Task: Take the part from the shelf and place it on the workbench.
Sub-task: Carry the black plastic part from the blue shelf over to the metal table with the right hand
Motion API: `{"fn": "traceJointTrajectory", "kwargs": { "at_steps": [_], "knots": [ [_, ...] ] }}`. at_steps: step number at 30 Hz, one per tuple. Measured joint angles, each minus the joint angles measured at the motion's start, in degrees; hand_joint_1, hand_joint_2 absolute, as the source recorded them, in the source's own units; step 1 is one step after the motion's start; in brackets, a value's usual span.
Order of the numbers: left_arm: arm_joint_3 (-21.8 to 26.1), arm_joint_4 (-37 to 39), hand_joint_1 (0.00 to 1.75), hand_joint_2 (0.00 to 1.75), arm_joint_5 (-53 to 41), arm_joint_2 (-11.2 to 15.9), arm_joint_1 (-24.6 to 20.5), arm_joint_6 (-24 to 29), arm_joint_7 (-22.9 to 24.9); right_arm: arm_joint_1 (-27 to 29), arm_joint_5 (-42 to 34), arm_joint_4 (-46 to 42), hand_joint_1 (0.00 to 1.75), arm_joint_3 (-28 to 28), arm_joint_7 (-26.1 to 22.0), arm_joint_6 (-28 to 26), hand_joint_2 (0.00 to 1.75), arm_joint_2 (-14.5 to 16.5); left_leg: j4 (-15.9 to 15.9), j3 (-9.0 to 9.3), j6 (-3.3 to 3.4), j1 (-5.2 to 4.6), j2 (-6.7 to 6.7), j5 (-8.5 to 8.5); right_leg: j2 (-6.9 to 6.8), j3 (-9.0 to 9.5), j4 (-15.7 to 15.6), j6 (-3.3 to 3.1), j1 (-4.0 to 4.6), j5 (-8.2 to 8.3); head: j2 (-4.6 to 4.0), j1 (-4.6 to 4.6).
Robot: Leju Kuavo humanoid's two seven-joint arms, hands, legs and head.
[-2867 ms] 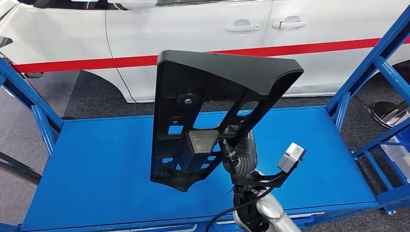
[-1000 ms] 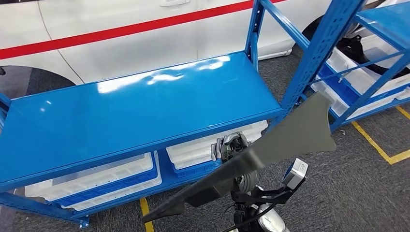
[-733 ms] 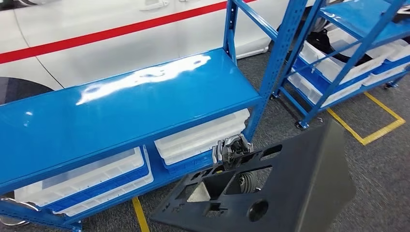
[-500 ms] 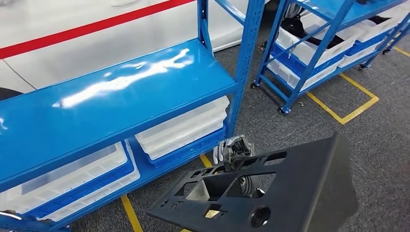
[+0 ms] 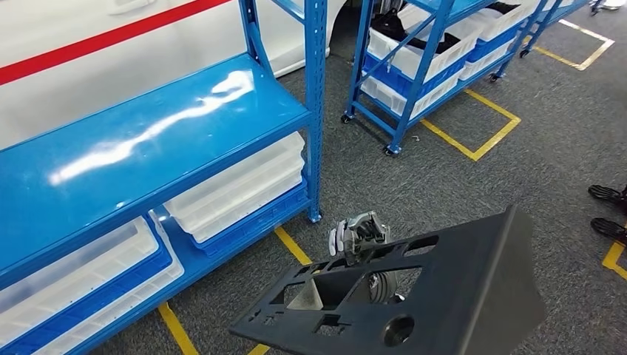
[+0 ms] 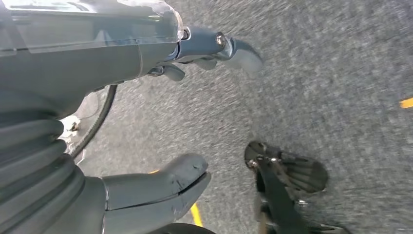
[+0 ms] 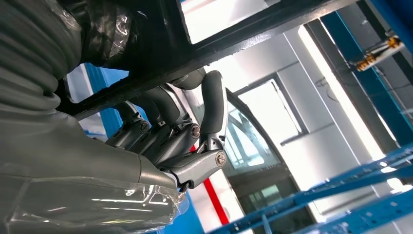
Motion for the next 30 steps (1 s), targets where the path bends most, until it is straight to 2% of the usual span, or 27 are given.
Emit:
{"fn": "traceJointTrajectory", "kwargs": {
  "at_steps": [2,3,4,6,7,8,9,10,12,13,14,15,17,18,20,21,22,23,24,25,26,27,29,30],
  "knots": [
    [0.2,0.0,0.0,1.75,0.0,-0.1,-0.1,-0.1,0.0,0.5,0.7,0.0,1.75,-0.3,-0.1,-0.2,1.75,0.1,-0.7,0.09,0.19,-0.02,0.81,0.24,1.06,-0.26,-0.2,0.82,-0.14,0.71,0.0,-0.02],
    [0.3,0.0,0.0,1.75,0.0,-0.2,-0.2,-0.2,0.0,0.9,1.0,0.0,1.75,-0.4,-0.1,-0.3,1.75,0.1,-1.0,0.09,0.47,0.06,1.52,0.57,0.72,-0.51,0.2,1.14,-0.1,0.46,0.0,0.01],
    [0.4,0.0,0.0,1.75,0.0,-0.3,-0.2,-0.2,-0.1,1.2,1.4,0.0,1.75,-0.5,-0.1,-0.4,1.75,0.1,-1.3,0.06,0.84,0.17,2.29,0.95,-0.25,-1.07,1.4,1.37,-0.04,-0.55,0.0,0.07],
    [0.7,-0.1,0.0,1.75,0.0,-0.3,-0.1,-0.3,-0.1,1.6,1.8,0.1,1.75,-0.7,-0.2,-0.6,1.75,0.1,-1.5,-0.32,1.36,0.11,3.93,1.55,-3.23,-3.39,7.1,1.72,0.01,-4.59,0.0,0.21],
    [0.9,-0.1,0.0,1.75,0.0,-0.3,0.0,-0.3,-0.1,1.9,1.9,0.2,1.75,-0.8,-0.3,-0.7,1.75,0.1,-1.3,-0.65,1.44,0.02,4.75,1.69,-4.14,-4.77,10.9,1.91,-0.11,-6.74,0.0,0.26],
    [1.1,-0.1,0.0,1.75,0.0,-0.3,0.1,-0.4,-0.1,2.2,1.9,0.2,1.75,-0.9,-0.5,-0.8,1.75,0.1,-1.2,-0.98,1.42,-0.05,5.56,1.78,-4.61,-5.73,14.1,2.11,-0.23,-8.19,0.0,0.27],
    [1.3,-0.1,0.0,1.75,0.0,-0.3,0.1,-0.5,-0.1,2.6,1.9,0.3,1.75,-1.1,-0.6,-0.9,1.75,0.1,-0.9,-1.28,1.38,-0.09,6.38,1.83,-4.86,-5.72,15.4,2.27,-0.35,-8.6,0.0,0.26],
    [1.4,-0.1,0.0,1.75,0.1,-0.4,0.1,-0.6,-0.1,3.0,1.9,0.3,1.75,-1.3,-0.8,-1.0,1.75,0.1,-0.7,-1.53,1.32,-0.1,7.17,1.82,-5.12,-4.6,14.7,2.37,-0.46,-8.08,0.0,0.27],
    [1.6,-0.1,0.0,1.75,0.1,-0.5,0.0,-0.6,-0.2,3.5,1.9,0.4,1.75,-1.7,-1.1,-1.3,1.75,0.1,-0.2,-1.77,1.04,-0.11,8.58,1.65,-6.64,0.33,7.6,2.29,-0.49,-5.72,0.0,0.26],
    [1.7,-0.1,0.0,1.75,0.1,-0.5,-0.1,-0.6,-0.2,3.6,2.0,0.4,1.75,-1.9,-1.1,-1.4,1.75,0.1,0.0,-1.86,0.77,-0.24,9.15,1.5,-7.73,2.51,4.0,1.98,-0.3,-4.95,0.0,0.26],
    [1.8,-0.1,0.0,1.75,0.2,-0.6,-0.1,-0.6,-0.2,3.8,2.0,0.4,1.75,-1.9,-1.2,-1.5,1.75,0.1,0.2,-1.85,0.47,-0.37,9.64,1.38,-8.44,3.88,1.6,1.59,-0.06,-4.62,0.0,0.25],
    [1.9,-0.1,0.0,1.75,0.2,-0.6,-0.2,-0.6,-0.2,3.9,2.1,0.4,1.75,-2.0,-1.2,-1.6,1.75,0.1,0.3,-1.82,0.16,-0.51,10.1,1.32,-8.8,4.29,0.6,1.16,0.2,-4.74,0.0,0.25],
    [1.9,-0.1,0.0,1.75,0.2,-0.6,-0.4,-0.6,-0.2,4.2,2.1,0.3,1.75,-2.1,-1.2,-1.6,1.75,0.1,0.3,-1.69,-0.43,-0.61,10.87,1.27,-7.79,4.06,0.5,0.32,0.35,-4.48,0.0,0.25],
    [2.0,-0.1,0.0,1.75,0.2,-0.6,-0.5,-0.6,-0.3,4.4,2.1,0.3,1.75,-2.2,-1.2,-1.6,1.75,0.2,0.6,-1.76,-0.74,-0.51,10.34,0.9,-7.3,3.98,0.3,-0.08,0.23,-4.28,0.0,0.25],
    [2.0,-0.1,0.0,1.75,0.2,-0.7,-0.5,-0.6,-0.3,4.4,2.2,0.3,1.75,-2.2,-1.2,-1.6,1.75,0.3,3.6,-2.98,-1.2,-0.26,7.55,-1.57,-6.24,3.78,-0.1,-0.87,-0.12,-3.78,0.0,0.24],
    [2.1,-0.1,0.0,1.75,0.2,-0.7,-0.4,-0.6,-0.3,4.5,2.2,0.3,1.75,-2.3,-1.2,-1.6,1.75,0.3,6.9,-4.36,-1.33,-0.15,5.9,-3.55,-5.69,3.58,-0.1,-1.14,-0.11,-3.61,0.0,0.24],
    [2.2,-0.1,0.0,1.75,0.2,-0.8,-0.3,-0.6,-0.3,4.4,2.2,0.3,1.75,-2.3,-1.2,-1.6,1.75,0.4,10.8,-6.08,-1.37,-0.13,4.99,-5.52,-5.05,3.35,-0.1,-1.33,-0.05,-3.45,0.0,0.23],
    [2.3,-0.1,0.0,1.75,0.2,-0.8,-0.2,-0.6,-0.3,4.5,2.2,0.3,1.75,-2.3,-1.2,-1.6,1.75,0.4,14.2,-7.65,-1.39,-0.13,4.62,-6.84,-4.33,3.14,0.0,-1.43,0.03,-3.31,0.0,0.24],
    [2.4,-0.1,0.0,1.75,0.2,-0.8,-0.1,-0.7,-0.3,4.6,2.2,0.3,1.75,-2.3,-1.2,-1.6,1.75,0.4,16.2,-8.54,-1.35,-0.13,4.49,-7.11,-3.56,2.95,0.1,-1.46,0.11,-3.19,0.0,0.23],
    [2.4,-0.1,0.0,1.75,0.2,-0.8,0.0,-0.7,-0.3,4.6,2.3,0.3,1.75,-2.3,-1.2,-1.6,1.75,0.4,16.0,-8.44,-1.24,-0.13,4.42,-6.23,-2.78,2.81,0.2,-1.44,0.16,-3.09,0.0,0.23],
    [2.5,-0.1,0.0,1.75,0.2,-0.8,0.0,-0.7,-0.3,4.7,2.3,0.3,1.75,-2.4,-1.2,-1.6,1.75,0.4,13.6,-7.29,-1.07,-0.13,4.21,-4.41,-2.01,2.72,0.4,-1.37,0.19,-3.02,0.0,0.23],
    [2.6,-0.1,0.0,1.75,0.2,-0.8,0.0,-0.6,-0.3,4.7,2.3,0.3,1.75,-2.4,-1.2,-1.6,1.75,0.4,9.7,-5.43,-0.82,-0.13,3.4,-2.27,-1.29,2.65,0.6,-1.28,0.19,-2.97,0.0,0.22],
    [2.7,-0.1,0.0,1.75,0.2,-0.8,-0.1,-0.6,-0.3,4.7,2.6,0.3,1.75,-2.4,-1.2,-1.8,1.75,0.4,3.0,-2.4,-0.34,-0.11,0.38,0.15,-0.05,2.3,1.0,-0.91,0.18,-2.79,0.0,0.24],
    [2.8,-0.1,0.0,1.75,0.2,-0.8,-0.1,-0.6,-0.3,4.8,2.7,0.3,1.75,-2.5,-1.3,-1.9,1.75,0.4,1.4,-1.78,-0.17,-0.17,-0.75,0.47,0.54,2.03,1.1,-0.56,0.08,-2.59,0.0,0.25]
  ]
}}
